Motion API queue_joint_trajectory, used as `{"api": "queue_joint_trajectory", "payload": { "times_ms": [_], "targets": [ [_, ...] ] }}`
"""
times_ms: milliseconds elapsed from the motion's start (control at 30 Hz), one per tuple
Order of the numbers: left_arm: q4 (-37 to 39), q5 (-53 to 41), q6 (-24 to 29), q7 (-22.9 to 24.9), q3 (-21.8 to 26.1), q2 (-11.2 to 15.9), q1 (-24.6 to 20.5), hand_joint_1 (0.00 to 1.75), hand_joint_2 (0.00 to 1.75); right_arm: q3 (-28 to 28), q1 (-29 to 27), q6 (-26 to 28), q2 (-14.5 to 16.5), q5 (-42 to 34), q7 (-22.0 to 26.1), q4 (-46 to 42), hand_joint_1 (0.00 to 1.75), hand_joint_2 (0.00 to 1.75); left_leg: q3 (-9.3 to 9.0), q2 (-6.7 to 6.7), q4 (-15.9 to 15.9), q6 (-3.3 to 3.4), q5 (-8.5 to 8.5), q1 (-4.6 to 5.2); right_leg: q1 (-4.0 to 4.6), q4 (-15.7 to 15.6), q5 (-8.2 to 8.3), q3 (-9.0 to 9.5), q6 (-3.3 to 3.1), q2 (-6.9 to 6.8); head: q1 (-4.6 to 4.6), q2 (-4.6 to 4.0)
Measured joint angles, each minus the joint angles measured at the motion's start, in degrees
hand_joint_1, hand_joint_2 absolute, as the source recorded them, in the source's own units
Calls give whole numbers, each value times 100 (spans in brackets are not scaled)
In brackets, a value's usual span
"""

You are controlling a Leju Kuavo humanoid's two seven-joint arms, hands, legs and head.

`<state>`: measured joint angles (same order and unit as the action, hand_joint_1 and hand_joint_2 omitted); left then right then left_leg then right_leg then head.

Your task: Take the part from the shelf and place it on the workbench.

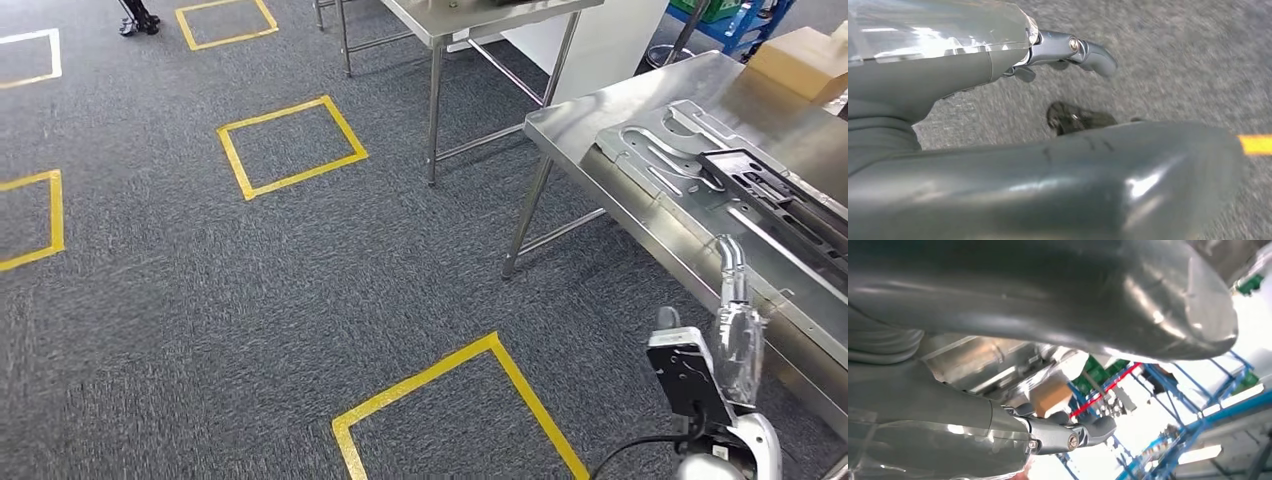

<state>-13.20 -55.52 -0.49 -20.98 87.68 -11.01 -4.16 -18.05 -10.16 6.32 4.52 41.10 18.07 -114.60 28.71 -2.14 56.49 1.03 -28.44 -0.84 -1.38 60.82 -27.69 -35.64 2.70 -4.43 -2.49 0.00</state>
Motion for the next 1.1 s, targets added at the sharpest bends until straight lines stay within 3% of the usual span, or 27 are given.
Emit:
{"api": "queue_joint_trajectory", "payload": {
  "times_ms": [33,67,100,133,167,200,267,333,367,433,467,500,567,633,667,700,767,800,867,933,967,1033,1100],
  "targets": [
    [-2,-30,-32,5,-10,6,-4,0,0,2,-27,-15,6,24,-9,16,0,0,85,53,0,44,71,13,3,285,-302,-85,1,216,1,0],
    [-4,-63,-66,10,-25,13,-9,0,0,2,-63,-56,10,47,-11,29,0,0,176,123,2,78,138,37,18,647,-585,-184,-21,347,1,0],
    [-5,-97,-95,13,-41,21,-11,0,0,2,-99,-129,12,91,-17,49,0,0,267,202,4,101,204,66,37,1004,-768,-266,-52,406,0,0],
    [-5,-133,-118,17,-57,30,-11,0,0,15,-134,-234,14,182,-34,92,0,0,356,285,6,115,267,94,59,1260,-814,-297,-91,430,0,0],
    [-5,-168,-132,23,-76,39,-7,0,0,49,-160,-345,15,347,-70,187,0,0,437,369,10,120,327,115,86,1336,-723,-243,-135,442,0,0],
    [-5,-199,-134,28,-97,47,-5,0,0,115,-174,-413,16,580,-117,355,0,0,502,447,13,119,384,127,120,1193,-545,-82,-183,463,-1,0],
    [-5,-247,-112,33,-145,52,-16,0,0,347,-135,-271,15,1087,-192,971,0,0,587,588,19,101,485,130,195,408,-260,486,-296,634,0,0],
    [-5,-267,-59,27,-189,51,-48,0,0,651,-9,195,11,1464,-258,1896,0,0,644,708,23,62,580,131,236,-344,-260,947,-379,817,0,0],
    [-5,-269,-11,23,-203,51,-60,0,0,824,105,470,5,1690,-386,2460,0,0,673,761,16,31,630,128,252,-520,-308,1029,-411,838,0,0],
    [-5,-268,140,26,-213,52,-60,0,0,1204,449,1003,-15,2259,-888,3835,0,0,728,832,12,-32,707,116,261,-642,-265,1031,-462,728,-1,0],
    [-5,-267,238,40,-214,51,-58,0,0,1375,655,1167,-29,2420,-1158,4641,0,0,769,765,64,-45,667,117,258,-681,-211,1022,-495,665,-1,0],
    [-5,-265,337,57,-214,51,-59,0,0,1494,826,1232,-40,2429,-1371,5408,0,0,836,663,200,-53,541,124,250,-720,-158,1013,-524,589,-1,0],
    [-5,-259,512,84,-214,49,-63,0,0,1561,990,1125,-61,2109,-1585,6702,0,0,1067,418,788,-81,64,127,251,-746,-103,975,-549,389,-2,0],
    [-5,-234,630,95,-213,48,-43,0,0,1535,1034,942,-95,1812,-1746,7679,0,0,1293,326,1507,-164,-298,81,244,-727,-83,911,-536,166,-3,0],
    [-5,-216,690,102,-213,48,-23,0,0,1515,1065,802,-120,1687,-1893,8106,0,0,1304,292,1678,-210,-324,44,232,-710,-76,874,-523,72,-3,0],
    [-5,-188,753,113,-211,47,-4,0,0,1477,1098,621,-147,1562,-2098,8437,0,0,1200,256,1622,-257,-250,2,213,-688,-73,844,-502,-5,-3,0],
    [-4,-146,909,152,-207,31,19,0,0,1305,1124,249,-216,1228,-2524,8973,0,0,669,82,894,-348,-3,-71,170,-620,-99,808,-434,-137,-3,0],
    [-4,-136,983,178,-204,15,26,0,0,1179,1118,107,-263,1047,-2666,9184,0,0,406,-15,517,-361,82,-73,154,-570,-123,791,-388,-189,-3,0],
    [-4,-154,1079,201,-202,-13,50,0,0,876,1108,-82,-337,702,-2776,9530,0,0,164,-139,127,-307,115,-47,154,-486,-164,780,-299,-260,10,0],
    [-5,-186,1070,181,-202,-16,82,0,0,605,1115,-167,-363,485,-2774,9733,0,0,189,-70,99,-181,98,-21,148,-455,-177,779,-224,-314,24,0],
    [-5,-200,1049,169,-203,-16,91,0,0,503,1122,-182,-370,430,-2767,9792,0,0,192,-25,72,-123,96,-24,128,-420,-213,765,-188,-259,24,0],
    [-5,-211,1017,160,-204,-16,89,0,0,335,1124,-191,-375,390,-2757,9916,0,0,206,74,49,-22,140,-29,90,-88,-457,618,-135,32,25,0],
    [-5,-214,1005,156,-206,-16,81,0,0,211,1112,-194,-375,379,-2753,10041,0,0,256,193,48,36,177,-7,71,674,-857,264,-130,333,25,0]
  ]
}}
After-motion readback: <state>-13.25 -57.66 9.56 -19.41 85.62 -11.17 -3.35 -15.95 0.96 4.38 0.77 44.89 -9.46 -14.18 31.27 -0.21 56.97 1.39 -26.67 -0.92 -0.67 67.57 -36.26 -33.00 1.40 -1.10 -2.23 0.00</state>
